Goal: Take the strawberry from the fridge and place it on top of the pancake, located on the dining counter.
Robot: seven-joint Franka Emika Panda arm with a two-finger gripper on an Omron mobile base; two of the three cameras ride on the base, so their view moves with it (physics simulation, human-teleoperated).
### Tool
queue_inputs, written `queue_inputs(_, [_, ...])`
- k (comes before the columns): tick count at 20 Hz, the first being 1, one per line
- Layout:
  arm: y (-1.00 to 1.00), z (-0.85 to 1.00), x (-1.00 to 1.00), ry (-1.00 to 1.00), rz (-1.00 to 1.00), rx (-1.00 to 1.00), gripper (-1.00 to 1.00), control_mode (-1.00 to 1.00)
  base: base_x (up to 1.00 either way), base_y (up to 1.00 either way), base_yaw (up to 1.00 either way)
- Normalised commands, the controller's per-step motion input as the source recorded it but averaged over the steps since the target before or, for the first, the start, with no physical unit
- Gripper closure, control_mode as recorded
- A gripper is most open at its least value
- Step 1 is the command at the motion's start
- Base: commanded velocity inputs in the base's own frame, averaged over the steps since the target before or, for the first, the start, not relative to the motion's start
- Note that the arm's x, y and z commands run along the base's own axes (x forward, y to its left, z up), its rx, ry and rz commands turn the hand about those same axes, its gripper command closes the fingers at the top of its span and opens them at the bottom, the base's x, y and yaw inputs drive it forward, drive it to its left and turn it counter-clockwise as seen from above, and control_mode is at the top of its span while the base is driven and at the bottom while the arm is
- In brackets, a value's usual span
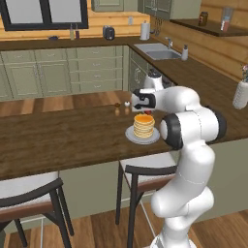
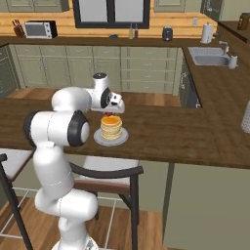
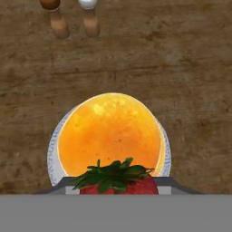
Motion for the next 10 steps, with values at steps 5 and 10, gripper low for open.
queue_inputs(5, [0.02,-0.25,0.25,0.00,0.00,-0.02,1.00,-1.00,0.00,0.00,0.00])
queue_inputs(10, [0.00,-0.17,0.23,0.01,0.00,0.00,1.00,-1.00,0.00,0.00,0.00])
